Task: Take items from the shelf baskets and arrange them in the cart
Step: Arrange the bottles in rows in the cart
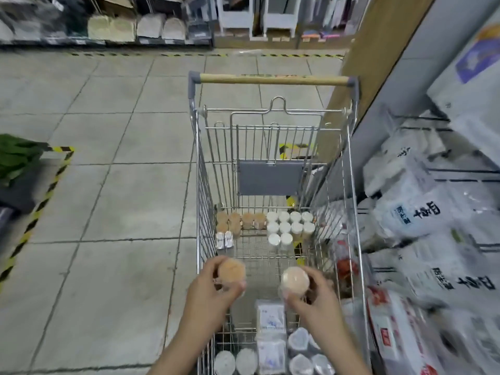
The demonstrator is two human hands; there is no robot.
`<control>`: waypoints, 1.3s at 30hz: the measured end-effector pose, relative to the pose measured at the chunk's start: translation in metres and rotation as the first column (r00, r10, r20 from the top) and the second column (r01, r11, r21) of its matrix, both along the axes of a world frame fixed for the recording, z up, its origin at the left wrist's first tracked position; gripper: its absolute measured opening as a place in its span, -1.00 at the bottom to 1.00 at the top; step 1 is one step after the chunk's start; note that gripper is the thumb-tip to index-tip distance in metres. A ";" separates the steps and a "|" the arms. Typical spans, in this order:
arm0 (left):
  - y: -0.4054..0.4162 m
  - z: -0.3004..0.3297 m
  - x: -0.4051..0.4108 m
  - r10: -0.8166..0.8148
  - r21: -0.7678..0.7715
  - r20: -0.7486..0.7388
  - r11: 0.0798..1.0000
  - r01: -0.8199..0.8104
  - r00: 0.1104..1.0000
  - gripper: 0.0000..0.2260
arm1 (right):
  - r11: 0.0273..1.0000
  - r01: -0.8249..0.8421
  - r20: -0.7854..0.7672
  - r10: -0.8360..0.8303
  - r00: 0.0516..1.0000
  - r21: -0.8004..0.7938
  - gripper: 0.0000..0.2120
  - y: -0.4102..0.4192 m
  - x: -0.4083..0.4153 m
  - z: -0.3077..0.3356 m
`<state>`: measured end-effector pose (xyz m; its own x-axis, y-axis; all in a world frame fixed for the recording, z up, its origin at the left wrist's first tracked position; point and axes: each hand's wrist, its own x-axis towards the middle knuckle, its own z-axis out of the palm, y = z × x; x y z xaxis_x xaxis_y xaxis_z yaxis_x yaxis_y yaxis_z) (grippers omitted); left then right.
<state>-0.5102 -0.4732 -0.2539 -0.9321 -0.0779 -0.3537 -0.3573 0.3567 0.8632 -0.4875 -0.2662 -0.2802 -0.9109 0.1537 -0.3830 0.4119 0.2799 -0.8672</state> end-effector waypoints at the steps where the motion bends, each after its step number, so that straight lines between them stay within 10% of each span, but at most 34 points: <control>1: 0.001 -0.013 -0.016 -0.017 -0.004 0.020 1.000 0.017 1.000 -0.61 | 1.000 0.011 0.008 -0.011 1.000 0.022 -0.53 -0.004 -0.012 -0.012; 13: 0.021 -0.185 -0.153 -0.074 -0.253 0.228 0.958 0.132 0.971 -0.59 | 0.985 0.090 0.146 -0.111 0.983 0.146 -0.51 -0.043 -0.145 -0.164; 20: 0.044 -0.252 -0.194 -0.089 -0.423 0.111 0.897 0.128 0.990 -0.80 | 0.961 -0.061 0.138 0.024 0.990 0.269 -0.53 -0.044 -0.190 -0.240; 39: 0.058 -0.352 -0.248 -0.164 -0.694 0.150 0.684 0.222 0.975 -0.55 | 0.580 -0.268 0.087 0.322 0.943 0.769 -0.49 -0.030 -0.254 -0.336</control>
<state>-0.7580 -0.4155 -0.6061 -0.9300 -0.1514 -0.3350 -0.2593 0.9160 0.3061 -0.7413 -0.2965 -0.6161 -0.9757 0.0829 -0.2030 0.1421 0.9440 -0.2978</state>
